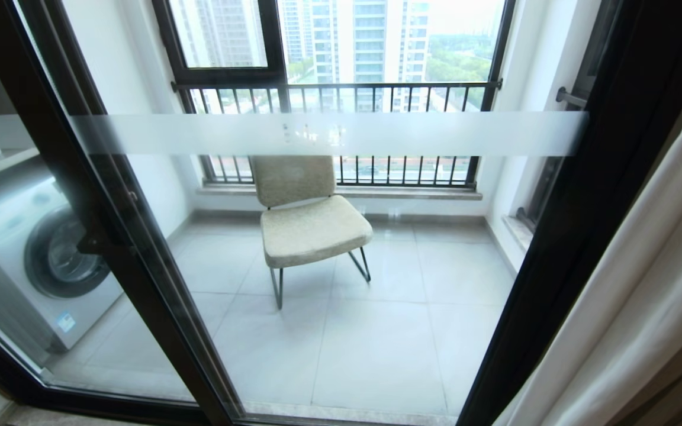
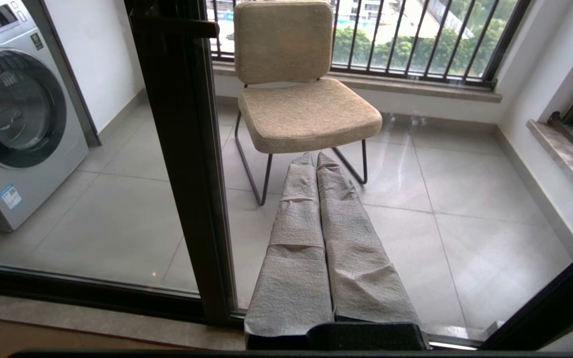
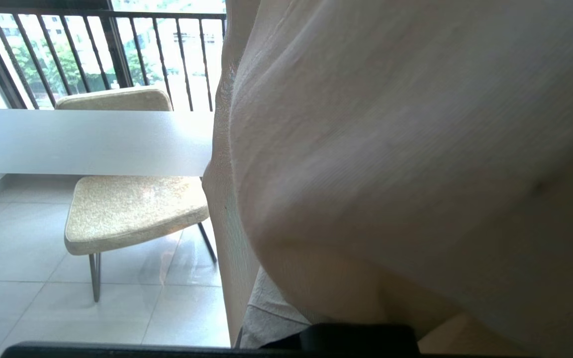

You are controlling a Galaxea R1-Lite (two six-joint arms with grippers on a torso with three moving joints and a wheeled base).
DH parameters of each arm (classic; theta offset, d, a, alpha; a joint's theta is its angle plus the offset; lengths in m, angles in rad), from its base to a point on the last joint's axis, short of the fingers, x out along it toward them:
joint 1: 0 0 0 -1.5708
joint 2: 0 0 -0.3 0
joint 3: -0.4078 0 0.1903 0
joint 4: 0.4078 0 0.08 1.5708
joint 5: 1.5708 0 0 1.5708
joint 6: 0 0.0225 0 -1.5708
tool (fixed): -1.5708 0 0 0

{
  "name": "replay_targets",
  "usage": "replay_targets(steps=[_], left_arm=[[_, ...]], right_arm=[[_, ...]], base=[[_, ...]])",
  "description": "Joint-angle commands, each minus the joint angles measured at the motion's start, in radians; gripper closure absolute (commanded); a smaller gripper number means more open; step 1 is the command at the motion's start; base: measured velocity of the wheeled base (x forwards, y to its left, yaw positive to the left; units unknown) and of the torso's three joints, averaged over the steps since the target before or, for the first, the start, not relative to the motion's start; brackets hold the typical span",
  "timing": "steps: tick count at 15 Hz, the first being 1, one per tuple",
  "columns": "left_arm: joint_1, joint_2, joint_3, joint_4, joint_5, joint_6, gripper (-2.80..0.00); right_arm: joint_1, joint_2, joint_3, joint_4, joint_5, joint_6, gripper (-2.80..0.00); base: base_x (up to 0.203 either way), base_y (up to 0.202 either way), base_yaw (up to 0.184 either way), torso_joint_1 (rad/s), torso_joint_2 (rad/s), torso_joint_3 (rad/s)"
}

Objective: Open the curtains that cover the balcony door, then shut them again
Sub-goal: Close the inner curtains on both sides

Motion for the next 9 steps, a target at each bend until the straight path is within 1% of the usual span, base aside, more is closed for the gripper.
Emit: replay_targets(steps=[1,9], left_arm=[[0.001,0.000,0.000,0.000,0.001,-0.001,0.00],[-0.001,0.000,0.000,0.000,0.001,-0.001,0.00]], right_arm=[[0.001,-0.005,0.003,-0.004,0.001,-0.001,0.00],[0.000,-0.002,0.015,-0.004,0.001,-0.002,0.00]], base=[[0.000,0.000,0.000,0.000,0.00,0.000],[0.000,0.000,0.000,0.000,0.00,0.000]])
